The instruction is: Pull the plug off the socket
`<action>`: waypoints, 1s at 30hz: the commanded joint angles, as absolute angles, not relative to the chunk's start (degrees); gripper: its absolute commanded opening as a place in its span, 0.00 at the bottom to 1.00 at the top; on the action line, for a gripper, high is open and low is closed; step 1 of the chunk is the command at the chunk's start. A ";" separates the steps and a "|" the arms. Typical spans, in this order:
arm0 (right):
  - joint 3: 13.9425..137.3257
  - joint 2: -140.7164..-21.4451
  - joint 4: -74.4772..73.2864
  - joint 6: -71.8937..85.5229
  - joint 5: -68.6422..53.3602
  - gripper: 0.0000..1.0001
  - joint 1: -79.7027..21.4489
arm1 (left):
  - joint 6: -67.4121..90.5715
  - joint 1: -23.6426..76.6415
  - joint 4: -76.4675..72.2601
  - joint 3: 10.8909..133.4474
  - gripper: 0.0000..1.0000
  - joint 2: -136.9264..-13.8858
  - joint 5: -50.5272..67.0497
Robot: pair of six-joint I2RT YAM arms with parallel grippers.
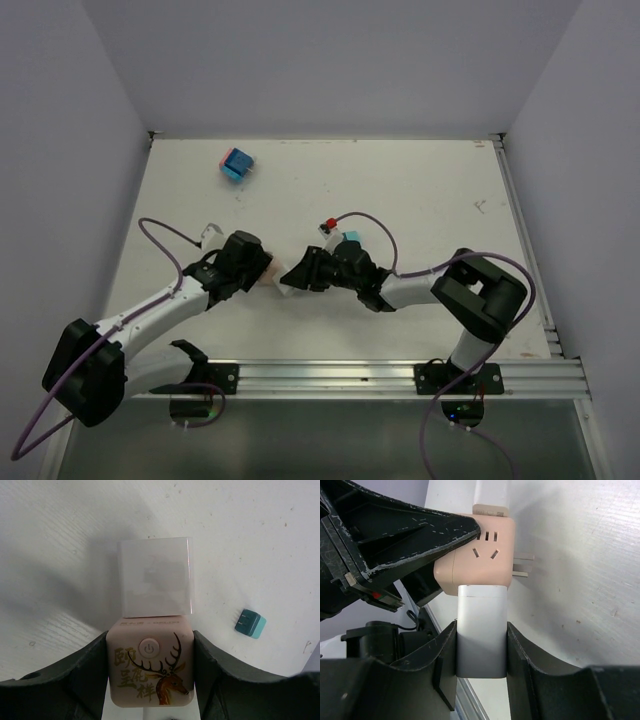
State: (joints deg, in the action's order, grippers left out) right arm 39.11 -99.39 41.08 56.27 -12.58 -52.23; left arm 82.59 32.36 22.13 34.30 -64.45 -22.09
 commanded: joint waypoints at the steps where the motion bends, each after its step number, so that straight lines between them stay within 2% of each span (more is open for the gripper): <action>1: 36.65 -95.45 36.75 54.40 -14.33 0.00 -52.12 | 78.14 30.41 19.51 36.12 0.00 -63.28 -36.99; 15: 33.14 -91.76 33.05 55.28 -14.41 0.00 -52.21 | 75.68 29.44 15.64 35.15 0.00 -67.94 -40.78; 20: 31.73 -87.56 32.26 54.06 -14.41 0.00 -51.59 | 73.84 29.36 15.91 36.56 0.00 -65.93 -39.38; 26: 29.45 -80.08 25.67 51.15 -13.01 0.00 -44.40 | 66.02 29.44 12.58 37.09 0.00 -60.74 -35.17; 30: 26.90 -73.67 20.94 49.41 -13.01 0.00 -33.44 | 55.94 29.44 10.55 37.18 0.00 -58.19 -28.41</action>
